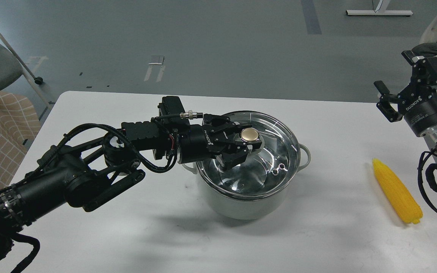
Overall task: Open pot and put corn in
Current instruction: 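Lift the glass lid off the pot with the left gripper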
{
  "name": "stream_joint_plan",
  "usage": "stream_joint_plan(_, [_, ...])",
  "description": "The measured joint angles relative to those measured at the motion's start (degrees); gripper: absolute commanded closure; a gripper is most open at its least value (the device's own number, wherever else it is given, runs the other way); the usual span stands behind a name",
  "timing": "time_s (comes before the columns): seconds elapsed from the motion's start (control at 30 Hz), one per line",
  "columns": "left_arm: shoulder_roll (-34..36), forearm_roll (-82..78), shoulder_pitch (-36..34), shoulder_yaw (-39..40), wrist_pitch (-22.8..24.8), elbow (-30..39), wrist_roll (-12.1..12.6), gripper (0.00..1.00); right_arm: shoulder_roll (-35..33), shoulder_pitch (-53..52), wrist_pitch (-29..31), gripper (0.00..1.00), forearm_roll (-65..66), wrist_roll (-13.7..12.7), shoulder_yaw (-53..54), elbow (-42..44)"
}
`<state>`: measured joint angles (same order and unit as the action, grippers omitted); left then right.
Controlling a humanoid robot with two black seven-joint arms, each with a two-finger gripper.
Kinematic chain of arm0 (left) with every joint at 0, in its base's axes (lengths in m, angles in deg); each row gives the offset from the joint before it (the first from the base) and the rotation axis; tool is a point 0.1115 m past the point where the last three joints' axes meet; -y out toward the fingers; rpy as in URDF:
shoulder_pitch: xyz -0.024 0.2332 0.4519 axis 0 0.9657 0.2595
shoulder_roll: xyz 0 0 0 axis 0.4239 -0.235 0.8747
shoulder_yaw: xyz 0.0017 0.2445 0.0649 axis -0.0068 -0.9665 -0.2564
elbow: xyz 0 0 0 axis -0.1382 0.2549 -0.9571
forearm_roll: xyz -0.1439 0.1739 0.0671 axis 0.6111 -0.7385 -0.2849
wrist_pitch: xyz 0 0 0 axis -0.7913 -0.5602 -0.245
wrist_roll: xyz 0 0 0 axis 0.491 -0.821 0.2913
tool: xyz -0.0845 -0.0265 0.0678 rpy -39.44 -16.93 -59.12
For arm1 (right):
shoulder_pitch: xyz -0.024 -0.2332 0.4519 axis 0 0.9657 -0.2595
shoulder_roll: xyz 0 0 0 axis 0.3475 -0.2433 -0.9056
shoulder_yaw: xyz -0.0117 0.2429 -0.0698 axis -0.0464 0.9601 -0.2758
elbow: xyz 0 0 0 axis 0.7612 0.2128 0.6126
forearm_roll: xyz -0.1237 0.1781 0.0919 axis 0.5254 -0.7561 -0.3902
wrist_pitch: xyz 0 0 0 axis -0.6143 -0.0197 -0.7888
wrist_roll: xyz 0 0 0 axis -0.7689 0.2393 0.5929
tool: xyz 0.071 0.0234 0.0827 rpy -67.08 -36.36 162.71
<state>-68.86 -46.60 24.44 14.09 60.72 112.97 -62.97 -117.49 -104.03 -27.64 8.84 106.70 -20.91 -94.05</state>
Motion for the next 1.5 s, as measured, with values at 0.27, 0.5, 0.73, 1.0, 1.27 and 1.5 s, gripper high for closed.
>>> stream_joint_plan(0.27, [2.23,0.0,-4.09,0.05,0.19,1.72,-0.18,0.67,-0.08,-0.05,0.0,0.01,0.0,0.0,0.01,-0.04])
stream_joint_plan(0.5, [12.69,0.0,-6.98,2.11,0.47,8.3,-0.25,0.67,-0.17,0.07,0.0,0.01,0.0,0.0,0.01,-0.35])
stream_joint_plan(0.73, [25.38,0.25,-6.11,5.26,-0.96,11.93,-0.72,0.67,-0.17,0.12,-0.06,0.01,0.0,0.0,0.0,-0.68])
stream_joint_plan(1.0, [34.81,8.26,1.79,5.63,-8.02,11.52,-0.73,0.67,-0.18,0.7,-0.09,0.01,0.02,0.0,-0.04,-1.09])
stream_joint_plan(1.27, [36.29,11.55,10.24,9.31,-13.12,8.55,-0.75,0.67,-0.68,1.05,-0.35,0.01,0.03,0.0,0.04,-1.58])
stream_joint_plan(1.5, [33.99,11.09,14.68,9.12,-18.18,0.19,-0.75,0.66,-0.64,1.05,-0.35,0.01,0.03,0.0,0.05,-1.58])
